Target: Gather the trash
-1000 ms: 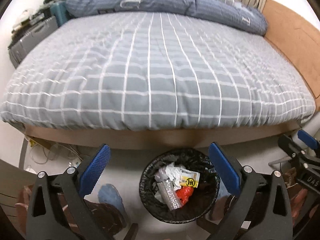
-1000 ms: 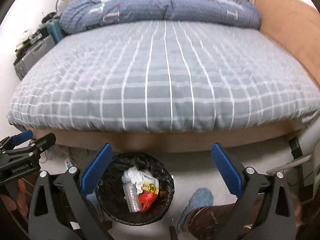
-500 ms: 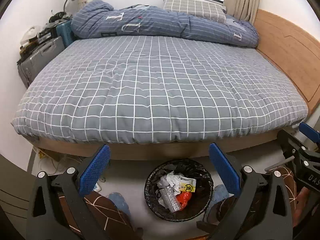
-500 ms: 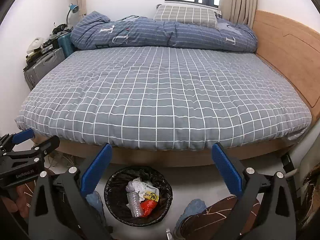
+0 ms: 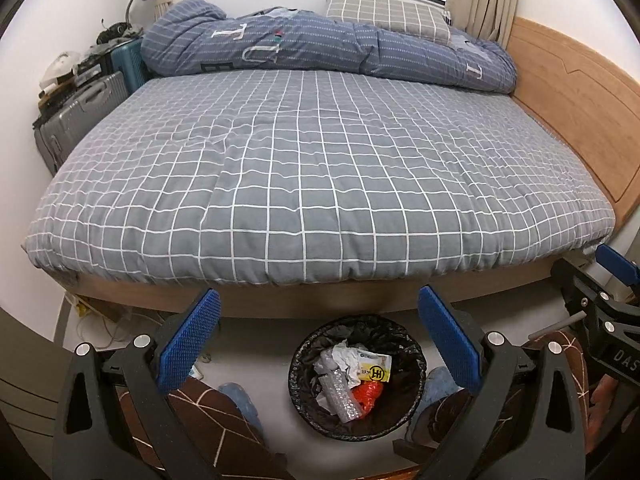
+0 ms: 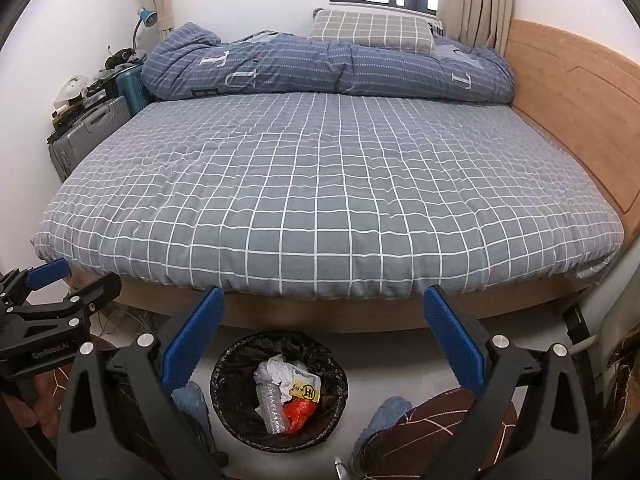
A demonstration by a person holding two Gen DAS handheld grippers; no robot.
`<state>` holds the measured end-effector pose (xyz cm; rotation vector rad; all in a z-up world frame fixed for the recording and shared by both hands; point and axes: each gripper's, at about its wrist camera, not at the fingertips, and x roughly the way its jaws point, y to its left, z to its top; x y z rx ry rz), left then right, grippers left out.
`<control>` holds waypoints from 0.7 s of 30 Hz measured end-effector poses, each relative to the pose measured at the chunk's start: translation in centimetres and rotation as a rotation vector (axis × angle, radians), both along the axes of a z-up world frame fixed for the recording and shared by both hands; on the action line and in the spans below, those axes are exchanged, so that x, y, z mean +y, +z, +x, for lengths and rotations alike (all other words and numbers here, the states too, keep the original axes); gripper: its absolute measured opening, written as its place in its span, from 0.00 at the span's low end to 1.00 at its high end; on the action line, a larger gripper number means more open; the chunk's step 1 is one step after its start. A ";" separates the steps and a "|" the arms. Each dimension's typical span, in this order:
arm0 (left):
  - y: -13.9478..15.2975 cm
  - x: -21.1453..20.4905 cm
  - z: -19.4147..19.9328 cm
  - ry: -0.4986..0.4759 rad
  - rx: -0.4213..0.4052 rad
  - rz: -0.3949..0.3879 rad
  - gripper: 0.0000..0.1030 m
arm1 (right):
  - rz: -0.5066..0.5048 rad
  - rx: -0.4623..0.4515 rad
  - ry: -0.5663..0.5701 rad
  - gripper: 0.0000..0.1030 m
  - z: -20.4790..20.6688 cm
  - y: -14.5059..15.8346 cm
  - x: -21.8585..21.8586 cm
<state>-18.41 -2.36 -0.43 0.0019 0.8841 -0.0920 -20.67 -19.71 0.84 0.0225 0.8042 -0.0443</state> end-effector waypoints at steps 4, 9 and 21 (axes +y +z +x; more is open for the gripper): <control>-0.1 -0.1 0.0 0.000 0.001 0.000 0.94 | 0.001 0.004 0.000 0.93 0.0 -0.2 -0.1; -0.1 0.0 0.0 -0.001 0.002 -0.001 0.94 | 0.003 0.008 -0.003 0.93 0.0 -0.3 0.0; -0.2 -0.2 -0.1 -0.001 0.001 -0.001 0.94 | 0.003 0.011 -0.004 0.93 0.1 -0.3 0.0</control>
